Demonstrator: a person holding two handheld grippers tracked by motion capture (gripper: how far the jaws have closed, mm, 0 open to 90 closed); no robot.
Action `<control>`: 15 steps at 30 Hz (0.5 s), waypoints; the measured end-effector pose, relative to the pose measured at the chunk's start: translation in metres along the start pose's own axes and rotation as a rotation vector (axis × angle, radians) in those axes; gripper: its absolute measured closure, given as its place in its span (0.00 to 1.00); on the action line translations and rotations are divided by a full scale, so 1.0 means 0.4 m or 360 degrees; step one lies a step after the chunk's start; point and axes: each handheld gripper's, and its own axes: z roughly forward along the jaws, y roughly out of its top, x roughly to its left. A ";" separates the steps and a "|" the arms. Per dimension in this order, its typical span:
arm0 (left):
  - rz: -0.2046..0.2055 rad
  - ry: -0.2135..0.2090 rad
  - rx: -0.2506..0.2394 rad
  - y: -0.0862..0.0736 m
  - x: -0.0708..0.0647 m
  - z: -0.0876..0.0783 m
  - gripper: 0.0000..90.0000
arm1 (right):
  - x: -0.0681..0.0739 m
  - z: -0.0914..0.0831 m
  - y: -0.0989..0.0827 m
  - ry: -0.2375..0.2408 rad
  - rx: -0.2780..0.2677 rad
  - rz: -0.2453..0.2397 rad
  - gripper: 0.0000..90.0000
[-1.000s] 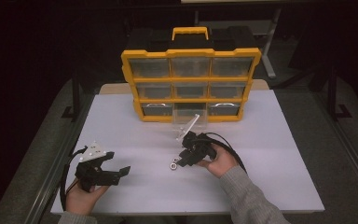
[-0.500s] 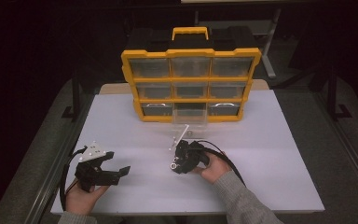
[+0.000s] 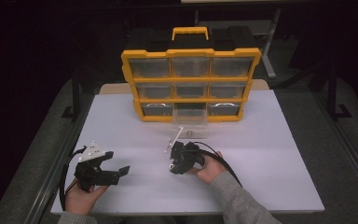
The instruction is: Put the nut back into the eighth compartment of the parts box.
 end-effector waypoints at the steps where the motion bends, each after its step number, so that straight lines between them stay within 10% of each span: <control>1: -0.0001 0.0000 0.0000 0.000 0.000 0.000 0.18 | 0.002 0.002 0.002 0.0001 0.0010 -0.0004 0.69; 15: 0.0002 -0.0001 0.0000 0.000 0.001 -0.001 0.18 | 0.005 0.018 0.020 -0.0008 0.0042 -0.0047 0.74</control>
